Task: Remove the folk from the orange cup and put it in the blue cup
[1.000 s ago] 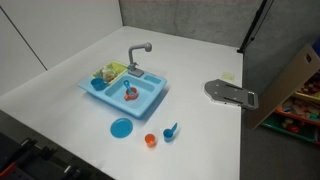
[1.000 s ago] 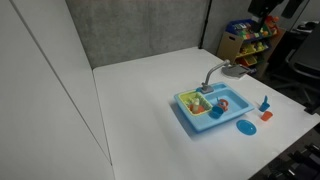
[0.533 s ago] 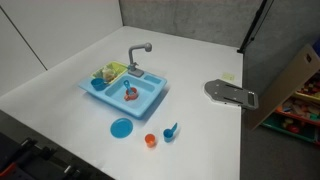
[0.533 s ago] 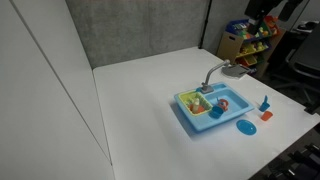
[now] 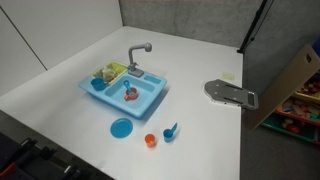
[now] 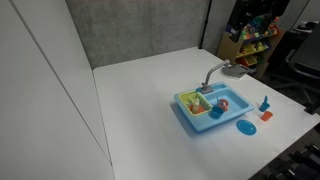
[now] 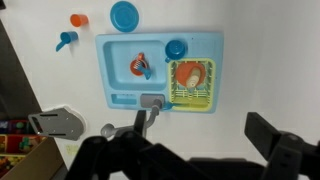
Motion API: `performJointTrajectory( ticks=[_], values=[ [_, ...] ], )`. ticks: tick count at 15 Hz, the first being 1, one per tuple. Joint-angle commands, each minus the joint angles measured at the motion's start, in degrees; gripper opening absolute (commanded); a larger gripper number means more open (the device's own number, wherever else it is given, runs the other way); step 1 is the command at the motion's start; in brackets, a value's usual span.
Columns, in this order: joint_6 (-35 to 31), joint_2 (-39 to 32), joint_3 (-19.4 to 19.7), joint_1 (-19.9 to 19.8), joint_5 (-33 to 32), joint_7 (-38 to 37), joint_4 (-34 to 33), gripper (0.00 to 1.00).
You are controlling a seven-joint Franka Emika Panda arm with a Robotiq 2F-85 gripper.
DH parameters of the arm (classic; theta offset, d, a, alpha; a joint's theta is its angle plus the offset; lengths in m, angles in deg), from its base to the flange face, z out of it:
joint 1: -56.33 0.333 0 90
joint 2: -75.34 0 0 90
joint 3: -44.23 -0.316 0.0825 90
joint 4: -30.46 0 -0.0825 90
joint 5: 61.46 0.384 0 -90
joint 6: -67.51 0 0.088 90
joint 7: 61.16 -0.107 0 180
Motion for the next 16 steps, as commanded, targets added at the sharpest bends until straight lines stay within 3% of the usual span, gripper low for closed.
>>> performJointTrajectory(
  ticks=[1, 16],
  values=[
    [-4.26, -3.84, 2.77, 1.08, 3.31, 1.65, -1.14, 1.0],
    [-13.17, -12.1, 11.58, -0.61, 12.79, 5.92, 4.06, 1.0]
  ],
)
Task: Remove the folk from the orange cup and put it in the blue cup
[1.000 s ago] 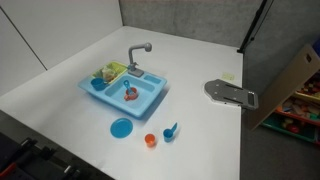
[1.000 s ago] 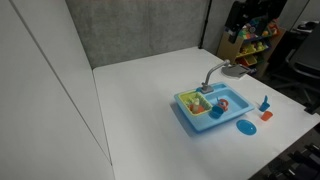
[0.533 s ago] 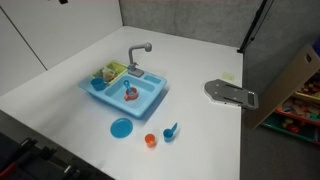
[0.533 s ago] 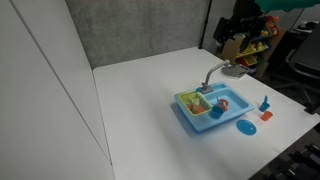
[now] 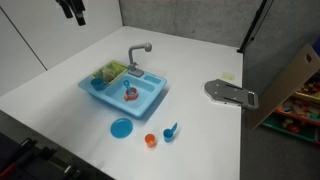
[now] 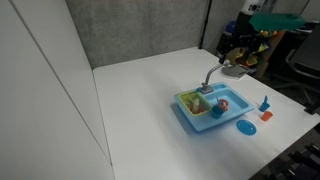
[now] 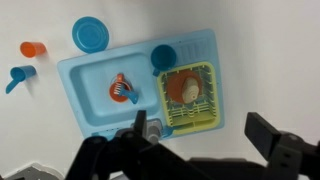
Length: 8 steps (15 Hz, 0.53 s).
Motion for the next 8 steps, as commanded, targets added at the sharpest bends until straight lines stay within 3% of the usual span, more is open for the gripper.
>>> performJointTrajectory(
  ticks=[1, 8],
  values=[
    [-2.1, -1.19, 2.24, -0.99, 1.65, 2.12, 1.79, 1.0],
    [-7.57, -6.32, 6.33, -3.39, 2.51, 2.63, 4.01, 1.0]
  ],
)
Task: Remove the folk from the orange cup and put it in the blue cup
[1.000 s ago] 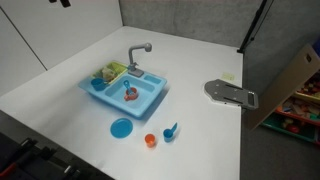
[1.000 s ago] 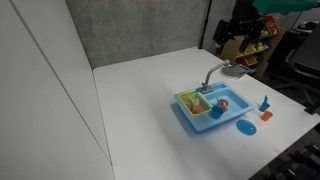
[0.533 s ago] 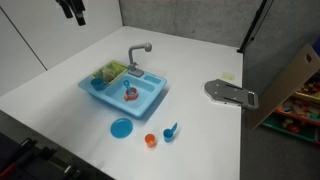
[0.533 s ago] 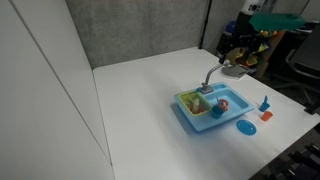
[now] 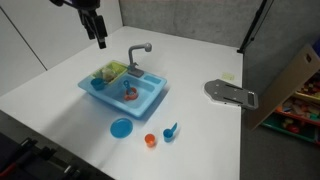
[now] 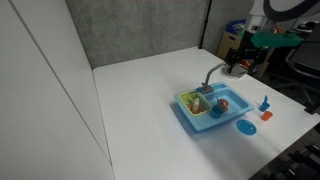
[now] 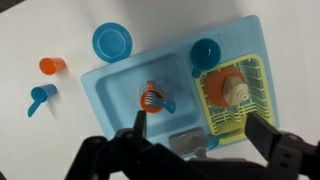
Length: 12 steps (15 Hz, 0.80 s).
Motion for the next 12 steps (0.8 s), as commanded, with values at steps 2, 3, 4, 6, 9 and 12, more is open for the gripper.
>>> performJointTrajectory(
  ticks=[2, 3, 4, 6, 9, 12],
  values=[
    [-4.12, -3.48, 2.1, -1.55, 2.37, 1.67, 0.45, 1.0],
    [-4.78, -4.28, 2.64, -1.7, 1.8, 1.31, 0.5, 1.0],
    [-5.46, -5.07, 3.25, -1.69, 0.8, 0.74, 0.59, 1.0],
    [-6.39, -6.85, 4.41, -1.55, -0.39, -0.35, 0.64, 1.0],
    [-4.05, -7.85, 5.22, -1.23, 0.25, -0.83, 0.06, 1.0],
    [-5.28, -8.32, 5.21, -1.26, 0.7, 0.23, 0.63, 1.0]
  ],
)
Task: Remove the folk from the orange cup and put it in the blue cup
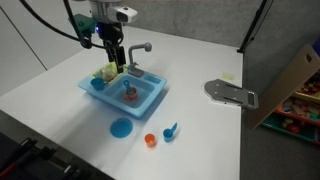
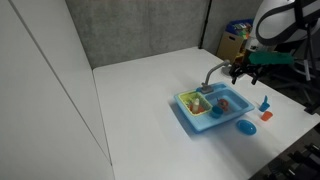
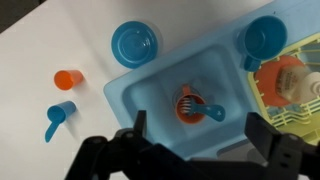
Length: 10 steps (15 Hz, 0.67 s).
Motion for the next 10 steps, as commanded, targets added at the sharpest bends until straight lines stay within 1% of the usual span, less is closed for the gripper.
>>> performJointTrajectory(
  ticks=[1, 3, 4, 10],
  values=[
    [0.19, -0.01, 0.27, 0.27, 0.09, 0.04, -0.15, 1.0],
    [0.45, -0.86, 0.33, 0.38, -0.05, -0.56, -0.81, 1.0],
    [0.08, -1.54, 0.06, 0.2, 0.66, 0.3, -1.16, 1.0],
    [-1.47, -7.96, -0.4, 0.15, 2.05, 1.68, -4.25, 1.0]
  ],
)
